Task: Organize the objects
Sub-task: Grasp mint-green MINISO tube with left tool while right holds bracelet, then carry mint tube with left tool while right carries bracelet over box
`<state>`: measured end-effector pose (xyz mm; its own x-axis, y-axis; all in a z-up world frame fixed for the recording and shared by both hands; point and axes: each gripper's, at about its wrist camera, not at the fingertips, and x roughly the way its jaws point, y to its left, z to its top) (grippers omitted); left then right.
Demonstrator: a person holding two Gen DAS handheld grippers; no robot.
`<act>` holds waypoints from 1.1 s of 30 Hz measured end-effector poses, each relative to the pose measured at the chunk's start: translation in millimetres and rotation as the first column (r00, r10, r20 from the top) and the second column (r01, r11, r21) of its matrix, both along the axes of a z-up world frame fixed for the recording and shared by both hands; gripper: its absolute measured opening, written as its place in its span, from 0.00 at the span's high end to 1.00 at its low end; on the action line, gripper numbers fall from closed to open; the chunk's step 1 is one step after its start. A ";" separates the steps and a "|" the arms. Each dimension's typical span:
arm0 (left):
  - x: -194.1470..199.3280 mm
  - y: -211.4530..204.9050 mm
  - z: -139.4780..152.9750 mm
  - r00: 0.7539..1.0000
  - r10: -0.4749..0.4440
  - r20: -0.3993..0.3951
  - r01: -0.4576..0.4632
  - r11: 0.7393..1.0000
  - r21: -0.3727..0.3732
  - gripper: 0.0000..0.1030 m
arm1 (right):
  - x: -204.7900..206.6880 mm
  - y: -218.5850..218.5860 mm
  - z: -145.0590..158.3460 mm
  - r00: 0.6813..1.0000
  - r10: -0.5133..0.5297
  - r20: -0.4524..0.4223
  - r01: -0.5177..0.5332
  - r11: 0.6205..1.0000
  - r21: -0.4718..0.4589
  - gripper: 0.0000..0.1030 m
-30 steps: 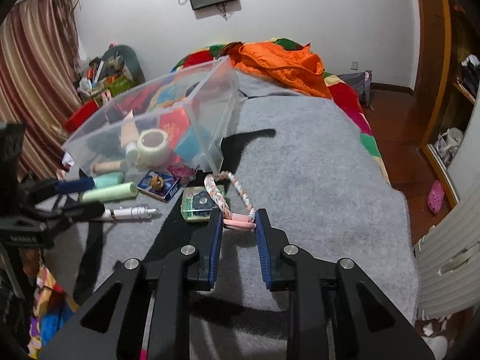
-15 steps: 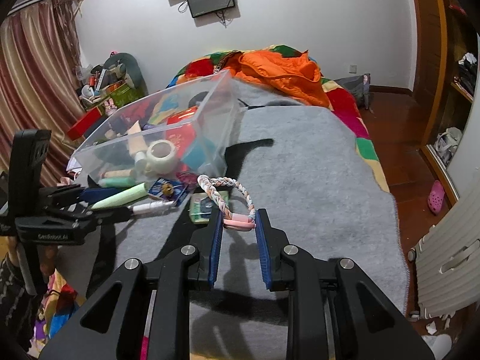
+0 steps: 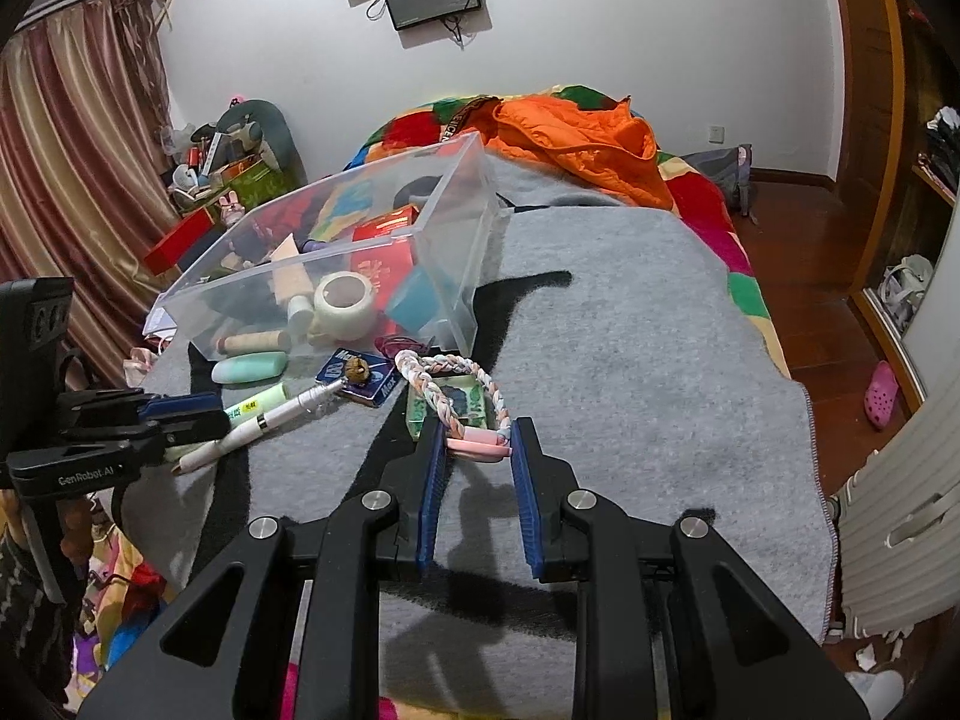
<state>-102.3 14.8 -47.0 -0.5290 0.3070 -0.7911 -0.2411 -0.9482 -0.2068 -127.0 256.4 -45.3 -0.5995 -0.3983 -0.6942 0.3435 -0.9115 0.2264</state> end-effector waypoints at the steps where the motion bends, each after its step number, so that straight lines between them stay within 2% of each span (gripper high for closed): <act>1: 2.5 -0.4 0.8 1.000 -0.007 0.002 0.007 1.000 -0.001 0.83 | 0.1 -0.7 0.5 1.000 0.002 0.000 -0.002 1.000 0.000 0.81; 4: 5.8 1.2 -0.6 1.000 -0.003 -0.005 0.003 0.998 -0.067 0.83 | 1.4 -3.2 1.9 1.000 0.011 -0.002 -0.011 1.000 0.002 0.81; 11: -8.5 6.1 -11.6 1.000 -0.016 0.004 0.016 0.993 -0.114 0.82 | 6.6 -5.9 8.3 1.000 0.019 -0.014 -0.020 1.000 -0.006 0.80; 16: -6.8 16.0 -13.0 0.999 -0.023 -0.038 0.016 0.985 -0.171 0.83 | 10.9 -9.2 20.3 0.999 0.032 -0.041 -0.032 0.999 -0.015 0.80; 24: 15.7 9.2 2.0 0.997 0.003 -0.083 -0.014 0.992 -0.125 0.86 | 12.5 -25.2 46.2 0.992 0.063 -0.111 -0.068 0.997 -0.038 0.80; 33: 19.6 -7.5 25.0 0.988 0.055 -0.142 -0.066 0.995 -0.078 0.86 | 5.2 -49.5 70.8 0.980 0.093 -0.177 -0.104 0.993 -0.056 0.80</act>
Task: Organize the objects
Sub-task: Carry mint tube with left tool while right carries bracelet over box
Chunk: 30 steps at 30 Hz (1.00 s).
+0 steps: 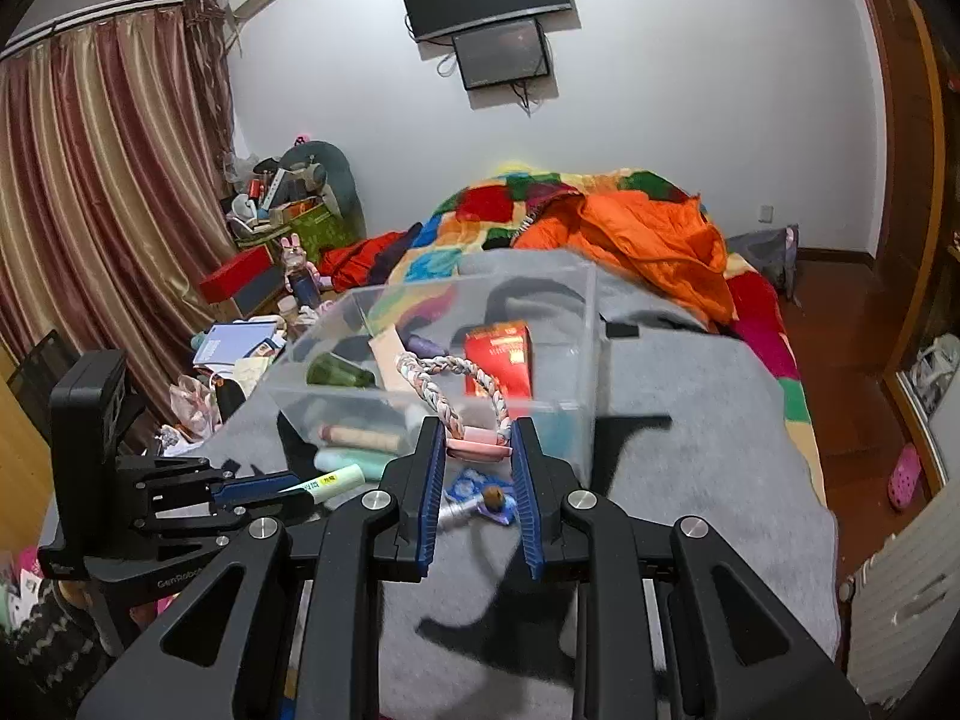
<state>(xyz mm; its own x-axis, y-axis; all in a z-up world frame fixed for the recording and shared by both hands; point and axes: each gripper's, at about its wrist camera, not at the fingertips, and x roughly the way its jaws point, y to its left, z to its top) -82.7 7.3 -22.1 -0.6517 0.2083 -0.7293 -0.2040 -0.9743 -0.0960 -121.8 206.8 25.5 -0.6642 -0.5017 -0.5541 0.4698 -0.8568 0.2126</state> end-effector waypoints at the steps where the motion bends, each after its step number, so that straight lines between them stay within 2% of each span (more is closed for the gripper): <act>1: 0.0 -1.2 3.3 1.000 0.002 -0.009 -0.002 1.000 0.004 0.86 | -1.4 -2.4 1.8 1.000 0.004 -0.005 -0.004 1.000 -0.003 0.80; 8: 0.1 -6.1 25.2 0.998 0.006 -0.058 -0.003 0.999 0.049 0.86 | -17.8 -17.2 6.0 1.000 0.009 -0.014 -0.009 1.000 -0.006 0.81; 19: -12.7 -10.6 57.1 0.989 0.029 -0.147 -0.021 0.998 0.058 0.86 | -40.8 -28.5 3.6 1.000 0.002 0.001 -0.002 1.000 -0.019 0.81; 25: -28.4 -16.5 61.8 0.986 0.050 -0.162 -0.038 0.996 0.075 0.86 | -52.9 -34.8 -3.3 1.000 0.002 0.025 -0.001 1.000 -0.018 0.81; 30: -46.9 -21.2 55.1 0.989 0.053 -0.136 -0.039 0.994 0.102 0.86 | -62.8 -42.1 -12.6 0.999 0.007 0.052 -0.007 1.000 -0.006 0.81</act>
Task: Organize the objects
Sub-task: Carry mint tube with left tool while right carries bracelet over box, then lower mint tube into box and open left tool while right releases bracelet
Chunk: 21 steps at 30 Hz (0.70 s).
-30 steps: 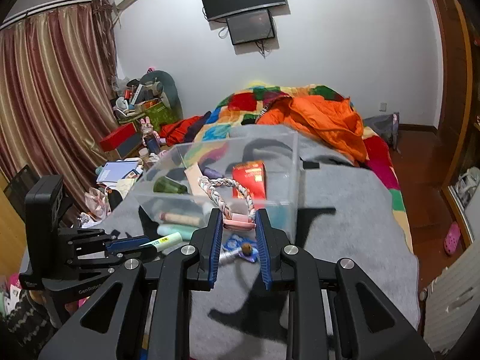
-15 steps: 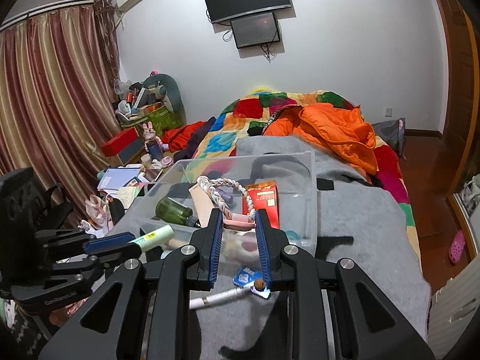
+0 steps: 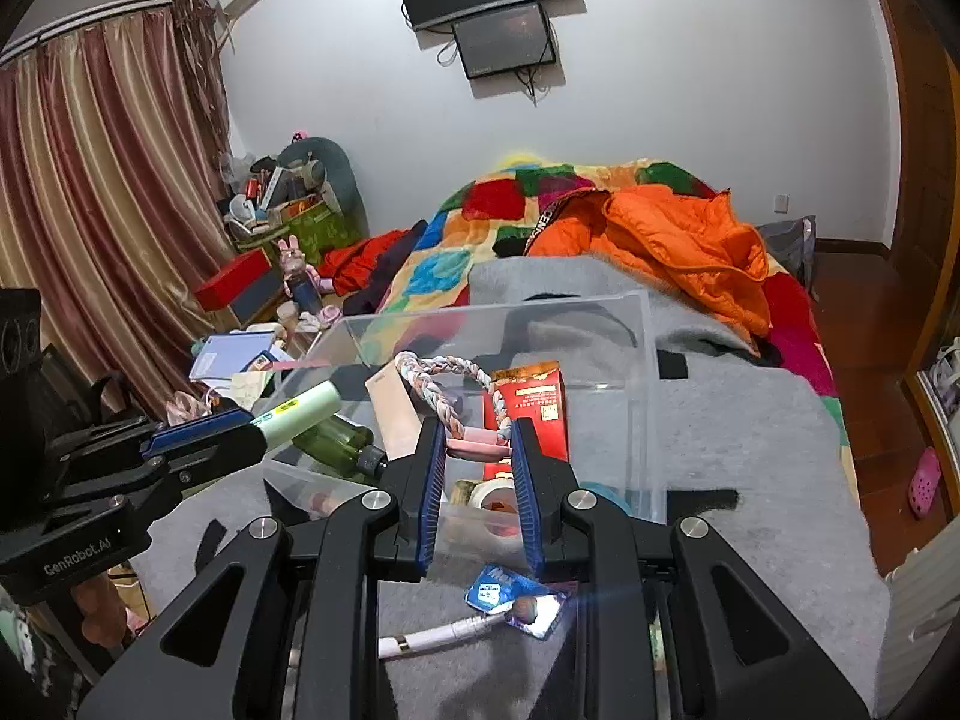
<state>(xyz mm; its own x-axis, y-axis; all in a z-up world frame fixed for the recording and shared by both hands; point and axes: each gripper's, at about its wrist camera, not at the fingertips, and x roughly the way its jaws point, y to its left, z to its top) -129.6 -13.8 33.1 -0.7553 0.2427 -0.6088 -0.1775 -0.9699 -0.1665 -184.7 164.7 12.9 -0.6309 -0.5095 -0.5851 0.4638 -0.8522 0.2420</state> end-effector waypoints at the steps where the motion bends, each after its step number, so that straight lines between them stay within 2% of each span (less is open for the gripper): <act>1: -3.2 0.1 -1.5 1.000 -0.002 0.005 0.002 1.000 0.000 0.86 | -2.3 -1.7 -2.1 1.000 0.000 0.006 0.000 1.000 0.003 0.81; 9: -31.7 4.3 -23.2 0.998 -0.002 0.061 0.003 1.000 -0.019 0.86 | -17.8 -16.1 -17.5 0.998 0.009 0.055 -0.009 1.000 0.012 0.81; 21: -50.6 -4.0 -42.5 0.993 0.019 0.113 -0.018 1.000 -0.014 0.85 | -22.9 -39.6 -27.9 0.998 0.033 0.054 -0.037 0.997 0.074 0.80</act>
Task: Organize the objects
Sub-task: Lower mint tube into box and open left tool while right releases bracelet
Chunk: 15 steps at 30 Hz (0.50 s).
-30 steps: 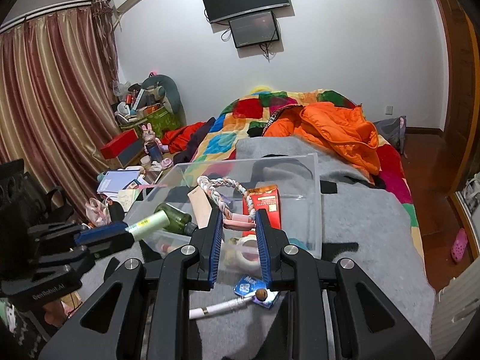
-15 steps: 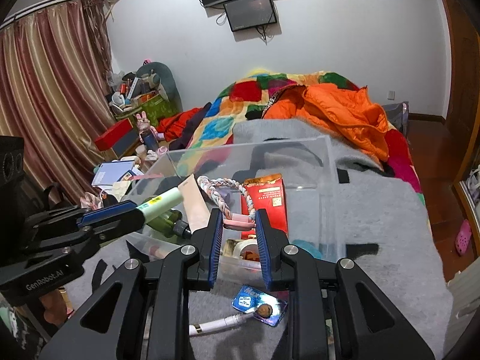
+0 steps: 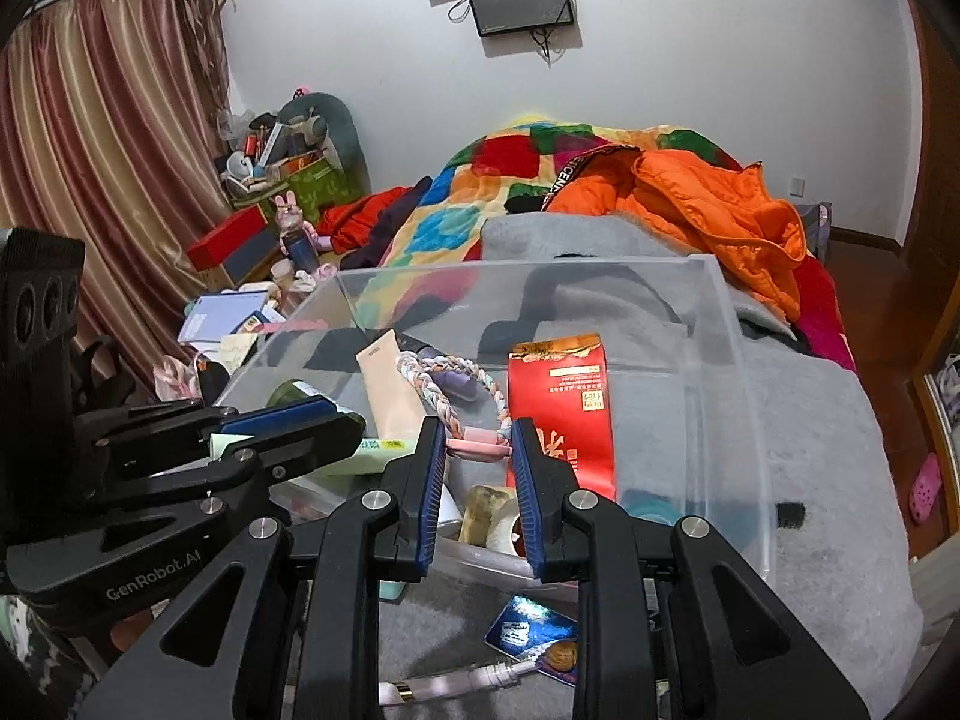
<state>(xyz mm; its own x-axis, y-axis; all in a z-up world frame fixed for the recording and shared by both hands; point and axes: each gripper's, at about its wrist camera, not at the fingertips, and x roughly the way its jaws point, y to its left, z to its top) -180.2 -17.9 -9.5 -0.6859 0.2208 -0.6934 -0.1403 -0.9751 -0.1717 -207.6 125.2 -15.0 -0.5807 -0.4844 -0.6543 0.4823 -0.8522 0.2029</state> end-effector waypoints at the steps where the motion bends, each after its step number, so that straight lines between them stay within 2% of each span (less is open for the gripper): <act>1: -0.3 -0.6 -0.8 1.000 0.005 0.003 -0.005 1.000 -0.001 0.85 | 0.3 -0.5 -0.6 1.000 -0.001 -0.002 0.001 1.000 0.008 0.80; 4: 0.8 -2.2 -2.4 1.000 0.011 0.004 -0.011 1.000 0.000 0.85 | 2.4 -2.9 -1.0 1.000 0.003 -0.014 -0.002 0.999 0.042 0.79; 7: 3.5 -2.6 -2.5 1.000 0.007 0.010 -0.007 1.000 0.026 0.85 | 4.6 -2.5 0.8 1.000 0.006 -0.017 -0.005 0.999 0.044 0.75; 13: 14.7 -1.0 6.2 1.000 0.017 -0.014 -0.017 0.999 0.028 0.84 | 10.8 1.6 6.8 1.000 -0.003 -0.031 0.005 0.999 0.053 0.67; 15: 19.4 -0.3 10.9 0.999 0.024 -0.027 -0.023 1.000 0.020 0.74 | 14.4 4.3 10.7 0.999 -0.003 -0.040 0.005 0.999 0.049 0.64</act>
<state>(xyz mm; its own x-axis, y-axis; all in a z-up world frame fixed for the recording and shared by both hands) -160.7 -18.1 1.4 -0.7097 0.2180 -0.6699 -0.1221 -0.9746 -0.1878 -193.2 129.4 -4.3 -0.6085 -0.4499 -0.6537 0.4856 -0.8626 0.1417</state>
